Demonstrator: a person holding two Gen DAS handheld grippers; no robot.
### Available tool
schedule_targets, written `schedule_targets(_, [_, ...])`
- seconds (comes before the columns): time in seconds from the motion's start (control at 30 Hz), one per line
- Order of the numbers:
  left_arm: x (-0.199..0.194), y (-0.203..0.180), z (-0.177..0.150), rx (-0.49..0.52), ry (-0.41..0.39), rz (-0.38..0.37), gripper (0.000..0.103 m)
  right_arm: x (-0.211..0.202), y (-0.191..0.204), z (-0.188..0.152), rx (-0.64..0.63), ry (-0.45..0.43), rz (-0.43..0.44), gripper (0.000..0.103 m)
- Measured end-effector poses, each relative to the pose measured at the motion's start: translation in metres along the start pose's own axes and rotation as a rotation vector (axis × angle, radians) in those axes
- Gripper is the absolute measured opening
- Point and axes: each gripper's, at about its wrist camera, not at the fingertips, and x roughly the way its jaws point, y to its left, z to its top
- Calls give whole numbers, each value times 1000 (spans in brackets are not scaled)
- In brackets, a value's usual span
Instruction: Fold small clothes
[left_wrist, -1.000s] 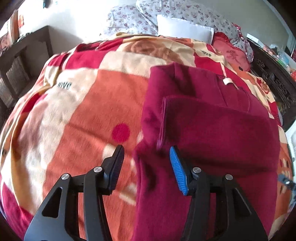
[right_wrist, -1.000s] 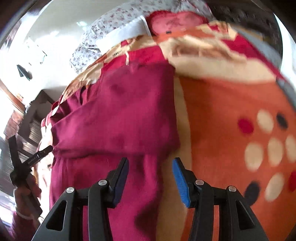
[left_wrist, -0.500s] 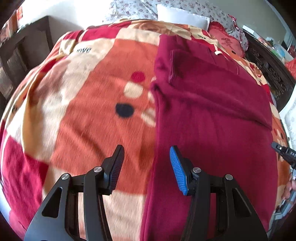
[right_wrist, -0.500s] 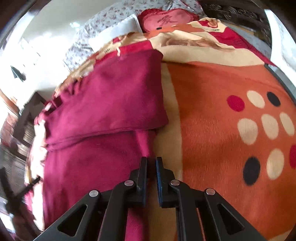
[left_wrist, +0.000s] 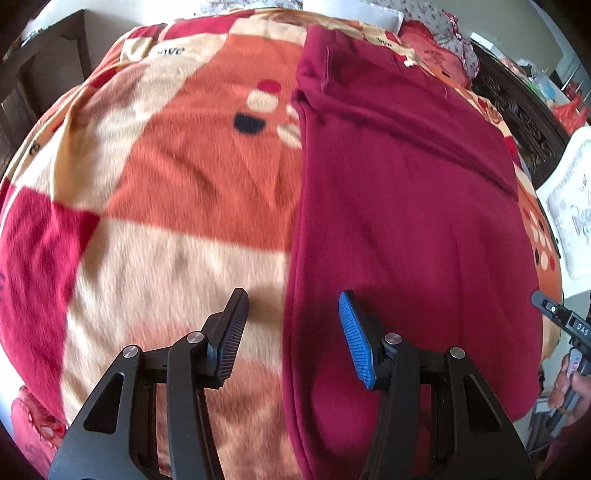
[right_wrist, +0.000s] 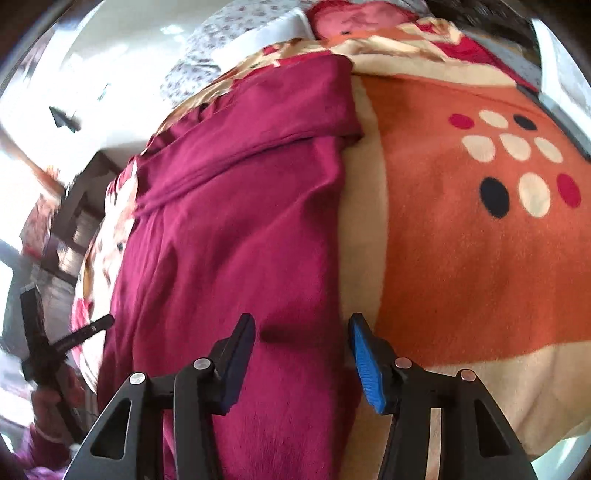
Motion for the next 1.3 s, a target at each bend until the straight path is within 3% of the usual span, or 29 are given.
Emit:
schedule_targets(0.1, [-4, -4, -10, 33, -2, 15, 51, -8, 10, -7, -60, -46, -36, 8])
schedule_targets(0.2, [-8, -2, -15, 18, 3, -5, 51, -14, 6, -8, -75, -62, -113, 8])
schedule_targets(0.37, [-17, 4, -28, -7, 28, -50, 51, -27, -7, -13, 7, -68, -44, 8])
schedule_targets(0.47, [-22, 5, -35, -4, 48, -69, 51, -36, -10, -22, 50, -39, 13, 15])
schedule_targets(0.6, [-30, 15, -44, -47, 68, -122, 54, -44, -15, -48, 92, 10, 109, 48])
schedule_targets(0.77, [-36, 25, -50, -109, 90, -189, 60, -44, -14, -79, 94, 65, 160, 48])
schedule_targets(1.03, [-34, 18, -59, -134, 132, -258, 62, -28, -17, -95, 161, 106, 245, 48])
schedule_targets(1.23, [-31, 16, -61, -125, 151, -250, 63, -21, -17, -96, 183, 122, 268, 48])
schedule_targets(1.3, [-30, 15, -61, -120, 157, -262, 68, -21, -19, -99, 192, 129, 278, 48])
